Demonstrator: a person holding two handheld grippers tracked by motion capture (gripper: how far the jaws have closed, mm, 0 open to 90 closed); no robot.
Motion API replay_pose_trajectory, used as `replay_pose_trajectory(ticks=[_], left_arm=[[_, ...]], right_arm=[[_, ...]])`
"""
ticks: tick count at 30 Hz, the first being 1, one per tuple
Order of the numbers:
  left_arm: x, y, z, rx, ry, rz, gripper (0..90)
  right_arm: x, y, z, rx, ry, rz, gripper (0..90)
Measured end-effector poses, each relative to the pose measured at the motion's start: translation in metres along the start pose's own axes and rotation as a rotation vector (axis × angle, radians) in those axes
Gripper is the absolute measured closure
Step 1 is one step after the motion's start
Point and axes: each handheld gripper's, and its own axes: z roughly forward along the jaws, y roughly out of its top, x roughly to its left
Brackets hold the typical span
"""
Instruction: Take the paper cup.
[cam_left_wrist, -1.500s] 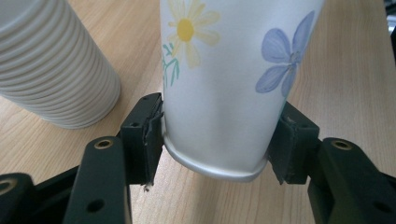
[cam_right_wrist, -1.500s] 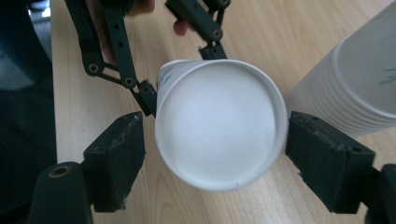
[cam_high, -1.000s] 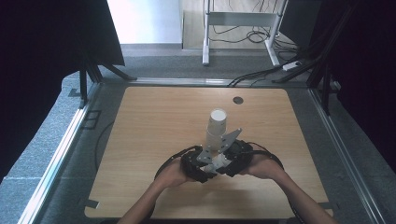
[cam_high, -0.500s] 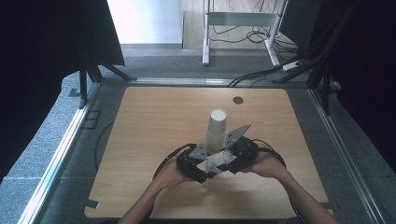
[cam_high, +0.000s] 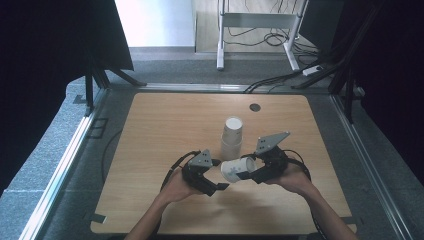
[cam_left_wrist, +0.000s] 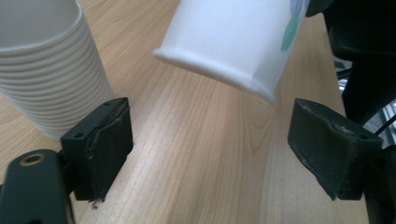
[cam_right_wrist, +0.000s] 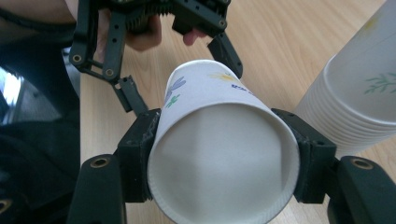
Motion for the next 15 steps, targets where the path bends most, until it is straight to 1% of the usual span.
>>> replay_pose_trajectory(ticks=[3,4,7,9,10,11,13,15], left_arm=[[-0.001,0.001,-0.001,-0.004,0.001,0.002,10.5],[-0.001,0.001,-0.001,-0.014,-0.009,0.001,9.8],[-0.002,0.001,0.0,-0.024,-0.011,0.005,8.9],[-0.003,0.002,0.001,-0.03,-0.016,0.01,8.9],[-0.003,0.002,0.001,-0.03,-0.016,0.01,8.9],[-0.004,0.002,0.002,-0.037,-0.025,0.013,9.0],[-0.004,0.002,0.003,-0.045,-0.031,0.016,9.8],[-0.005,0.002,0.003,-0.049,-0.035,0.021,10.6]], right_arm=[[-0.001,-0.005,-0.003,-0.047,0.011,0.01,36.8],[-0.001,-0.008,-0.005,-0.069,0.015,0.014,36.8],[-0.001,-0.015,-0.006,-0.116,0.028,0.032,36.8],[-0.001,-0.018,-0.005,-0.134,0.034,0.04,36.8],[-0.001,-0.018,-0.005,-0.134,0.034,0.04,36.8],[-0.001,-0.023,-0.004,-0.153,0.043,0.045,36.8],[-0.001,-0.026,-0.002,-0.169,0.056,0.052,36.8],[-0.001,-0.027,-0.001,-0.174,0.061,0.055,36.8]])
